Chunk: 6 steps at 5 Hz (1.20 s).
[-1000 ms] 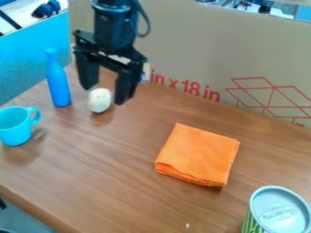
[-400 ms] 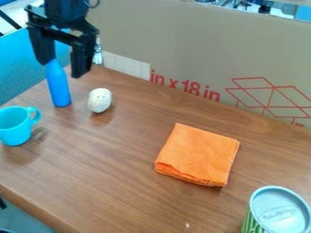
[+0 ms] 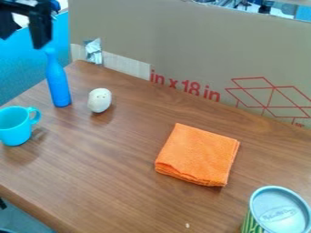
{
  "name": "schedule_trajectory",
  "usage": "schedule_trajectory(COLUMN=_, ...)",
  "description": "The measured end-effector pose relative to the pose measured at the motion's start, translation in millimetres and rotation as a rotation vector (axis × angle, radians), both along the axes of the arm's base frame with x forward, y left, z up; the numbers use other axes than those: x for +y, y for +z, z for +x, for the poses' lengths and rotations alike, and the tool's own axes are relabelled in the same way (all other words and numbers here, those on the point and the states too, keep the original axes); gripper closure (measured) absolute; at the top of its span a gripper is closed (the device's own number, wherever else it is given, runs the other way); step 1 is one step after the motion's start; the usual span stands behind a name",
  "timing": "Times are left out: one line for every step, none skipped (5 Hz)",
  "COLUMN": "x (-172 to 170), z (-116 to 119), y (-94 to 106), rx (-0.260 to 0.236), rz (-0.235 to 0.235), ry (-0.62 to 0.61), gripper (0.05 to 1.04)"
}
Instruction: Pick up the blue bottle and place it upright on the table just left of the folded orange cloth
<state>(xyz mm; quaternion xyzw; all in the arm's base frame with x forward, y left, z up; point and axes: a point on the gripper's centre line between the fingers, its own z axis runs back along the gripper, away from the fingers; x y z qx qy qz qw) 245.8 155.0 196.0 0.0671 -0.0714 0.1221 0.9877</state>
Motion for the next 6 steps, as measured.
schedule_trajectory(x=29, z=1, y=-4.9, rx=-0.002, rz=-0.016, ry=0.033, gripper=0.083)
schedule_trajectory(x=49, z=10, y=-13.9, rx=-0.003, rz=-0.034, ry=0.05, gripper=0.083)
schedule_trajectory(x=56, z=22, y=-27.8, rx=-0.003, rz=-0.065, ry=0.042, gripper=0.083)
schedule_trajectory(x=56, z=32, y=-38.8, rx=-0.019, rz=-0.1, ry=0.028, gripper=0.083)
schedule_trajectory(x=53, z=41, y=-40.0, rx=-0.048, rz=-0.092, ry=0.018, gripper=0.083)
schedule_trajectory(x=48, z=47, y=-48.7, rx=-0.026, rz=-0.098, ry=0.02, gripper=0.083)
